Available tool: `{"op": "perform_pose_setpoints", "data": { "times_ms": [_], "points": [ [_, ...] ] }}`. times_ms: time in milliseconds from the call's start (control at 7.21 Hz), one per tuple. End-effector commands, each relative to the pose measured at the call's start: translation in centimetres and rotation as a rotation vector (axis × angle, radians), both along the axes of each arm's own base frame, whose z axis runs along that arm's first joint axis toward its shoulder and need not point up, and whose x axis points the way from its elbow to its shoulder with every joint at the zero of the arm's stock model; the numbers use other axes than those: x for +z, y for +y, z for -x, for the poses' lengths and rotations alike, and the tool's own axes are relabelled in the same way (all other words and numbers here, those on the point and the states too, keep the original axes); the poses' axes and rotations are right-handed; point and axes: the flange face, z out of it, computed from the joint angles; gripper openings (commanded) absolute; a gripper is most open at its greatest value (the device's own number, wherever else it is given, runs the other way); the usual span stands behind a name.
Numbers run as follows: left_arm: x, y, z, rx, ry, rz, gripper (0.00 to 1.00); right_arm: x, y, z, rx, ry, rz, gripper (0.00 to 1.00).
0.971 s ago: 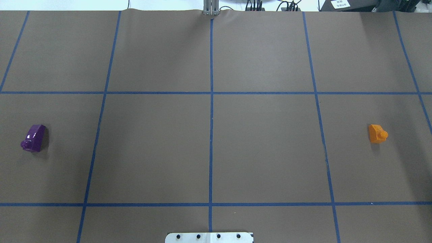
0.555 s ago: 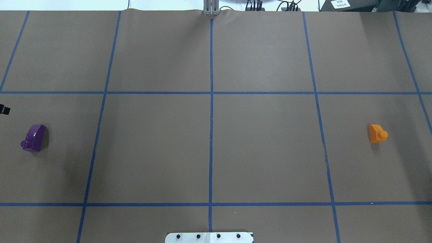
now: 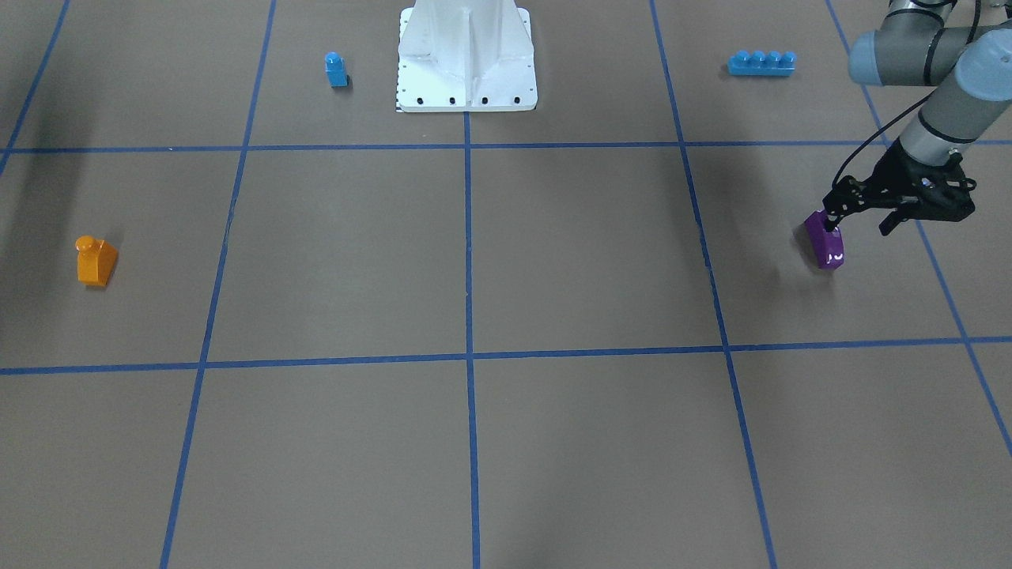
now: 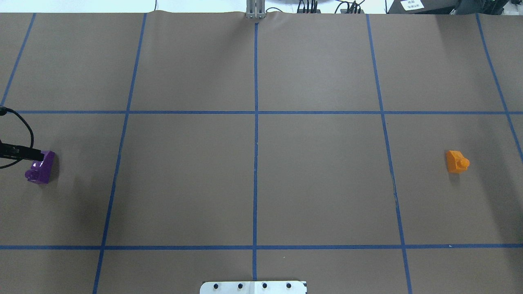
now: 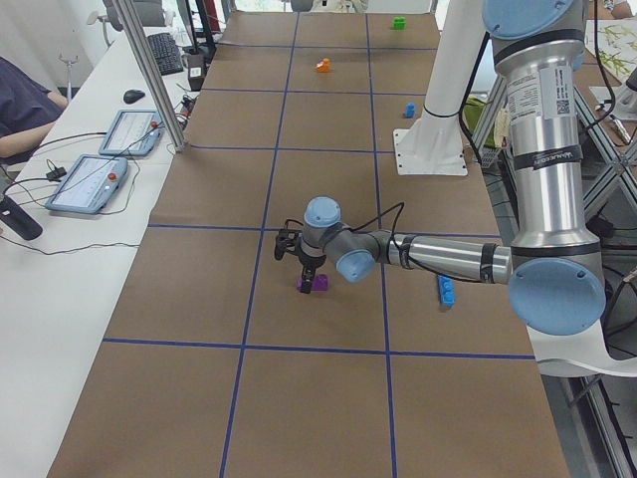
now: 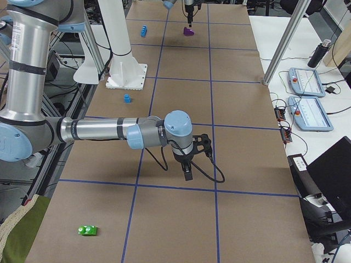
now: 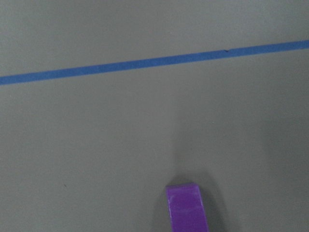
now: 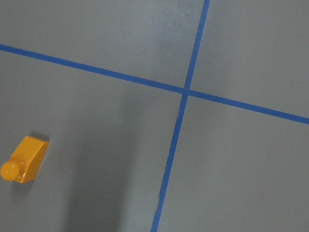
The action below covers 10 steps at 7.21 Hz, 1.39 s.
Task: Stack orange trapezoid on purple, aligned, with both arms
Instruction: 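Lower the left gripper onto the purple block and close on it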
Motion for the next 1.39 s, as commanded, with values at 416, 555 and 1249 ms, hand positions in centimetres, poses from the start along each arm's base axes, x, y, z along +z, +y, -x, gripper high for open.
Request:
{"op": "perform_pose_setpoints", "data": {
  "times_ms": [416,555,1249],
  "points": [
    [0.8,1.9,-2.8,0.021,-0.027,0.019,0.58,0.2,0.0,0.0,0.001,0.004,0.003,1.00],
    [0.8,2.2,-3.3,0.033,-0.028,0.019,0.58,0.1,-0.1,0.0,0.000,0.004,0.000,1.00],
    [0.1,2.5,-3.6,0.043,-0.018,0.010,0.00,0.3,-0.1,0.0,0.000,0.004,0.002,1.00]
  ]
}}
